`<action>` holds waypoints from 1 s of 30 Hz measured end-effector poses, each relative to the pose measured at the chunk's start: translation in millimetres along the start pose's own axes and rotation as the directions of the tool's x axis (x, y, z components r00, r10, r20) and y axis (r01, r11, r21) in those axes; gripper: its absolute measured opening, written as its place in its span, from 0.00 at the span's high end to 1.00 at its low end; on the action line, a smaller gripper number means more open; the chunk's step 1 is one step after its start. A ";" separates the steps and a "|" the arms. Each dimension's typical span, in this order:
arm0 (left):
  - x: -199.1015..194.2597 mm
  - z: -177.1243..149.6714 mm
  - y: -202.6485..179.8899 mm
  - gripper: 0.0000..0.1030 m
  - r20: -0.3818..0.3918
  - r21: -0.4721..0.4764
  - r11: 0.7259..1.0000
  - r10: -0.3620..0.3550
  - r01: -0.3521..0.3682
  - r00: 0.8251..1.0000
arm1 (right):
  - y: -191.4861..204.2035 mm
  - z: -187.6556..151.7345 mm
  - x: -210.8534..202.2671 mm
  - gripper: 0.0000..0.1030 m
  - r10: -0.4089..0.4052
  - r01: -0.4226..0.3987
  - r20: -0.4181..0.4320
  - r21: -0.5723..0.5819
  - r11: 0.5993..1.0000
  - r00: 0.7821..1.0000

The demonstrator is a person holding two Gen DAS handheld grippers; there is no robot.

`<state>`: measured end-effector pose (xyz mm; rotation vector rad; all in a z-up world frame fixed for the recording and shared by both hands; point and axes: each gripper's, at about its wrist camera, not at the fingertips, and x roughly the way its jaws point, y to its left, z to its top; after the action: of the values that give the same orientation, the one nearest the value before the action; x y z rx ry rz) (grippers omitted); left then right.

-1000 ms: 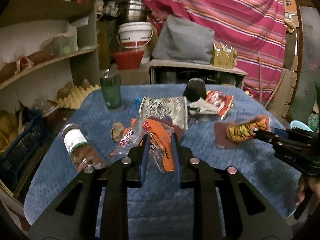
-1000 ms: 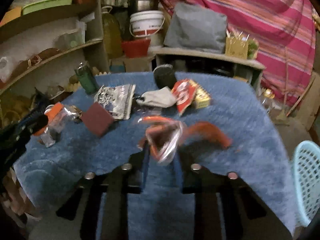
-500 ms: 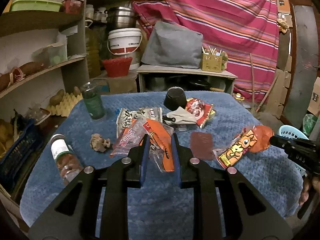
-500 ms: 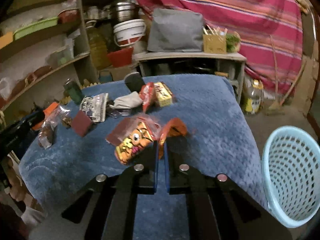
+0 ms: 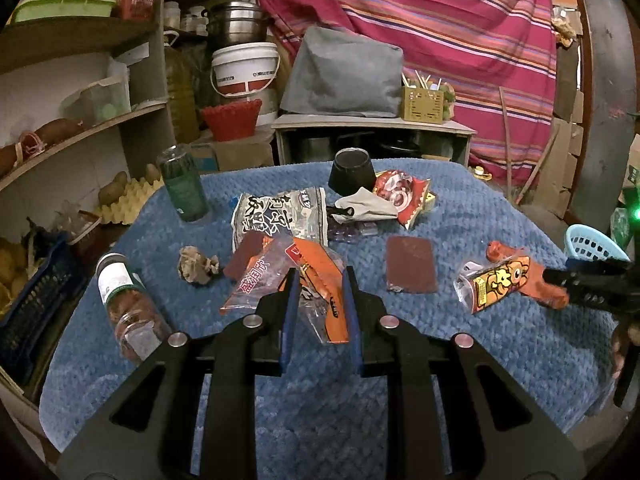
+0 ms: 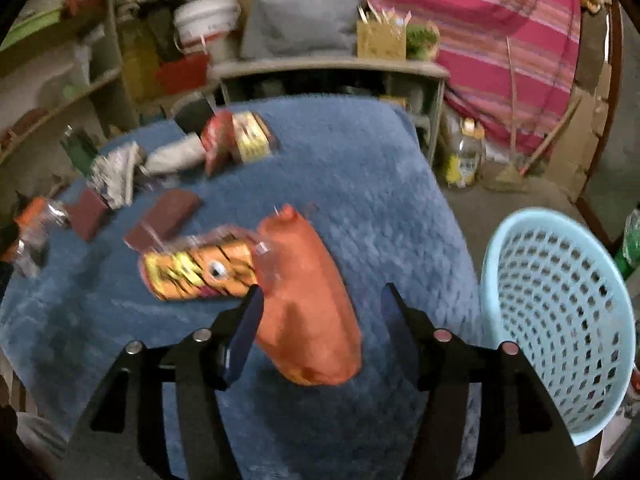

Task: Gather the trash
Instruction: 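Carry the clear wrapper with the left tool while the right tool carries the chip bag toward the blue basket, then open the right tool over the blue basket while the left tool releases the clear wrapper into it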

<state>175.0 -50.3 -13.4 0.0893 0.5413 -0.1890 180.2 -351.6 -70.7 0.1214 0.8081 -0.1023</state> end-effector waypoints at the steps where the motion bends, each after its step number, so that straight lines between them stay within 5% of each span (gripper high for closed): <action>1: 0.9 0.1 0.3 0.80 -0.001 -0.001 1.000 -0.001 0.001 1.000 | -2.9 -2.4 4.2 0.41 0.007 -0.007 -0.017 0.012 1.000 1.000; 3: 2.0 0.3 0.5 0.80 -0.002 -0.001 1.000 -0.002 0.002 1.000 | -6.2 -5.6 8.3 0.44 0.017 -0.016 -0.036 0.024 1.000 0.999; 8: 4.8 0.5 -2.2 0.80 0.000 -0.003 1.000 -0.006 0.006 1.000 | -3.9 -11.1 8.3 0.86 0.039 -0.039 -0.021 0.007 0.999 0.999; 11: 7.8 3.6 -9.7 0.80 0.000 -0.004 1.000 -0.015 0.015 1.000 | -2.8 -10.4 3.9 0.92 0.045 -0.045 0.011 0.002 0.999 0.999; 20: 3.6 37.0 -52.6 0.80 0.035 0.032 0.997 -0.071 0.070 0.997 | -38.5 20.6 -63.3 0.95 -0.003 0.005 0.212 -0.006 1.000 0.977; 25: -2.5 62.7 -100.9 0.80 0.073 0.070 0.987 -0.151 0.146 0.986 | -91.2 38.5 -104.3 0.95 -0.071 0.073 0.278 0.001 0.997 0.958; 30: -0.3 76.5 -172.4 0.80 0.091 0.128 0.966 -0.237 0.224 0.967 | -163.3 26.5 -130.3 0.95 -0.124 0.084 0.328 0.131 0.988 0.936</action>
<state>178.4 -229.2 46.1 0.1297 0.4337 -0.4511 87.2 -511.0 30.8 0.1650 0.4661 -0.2634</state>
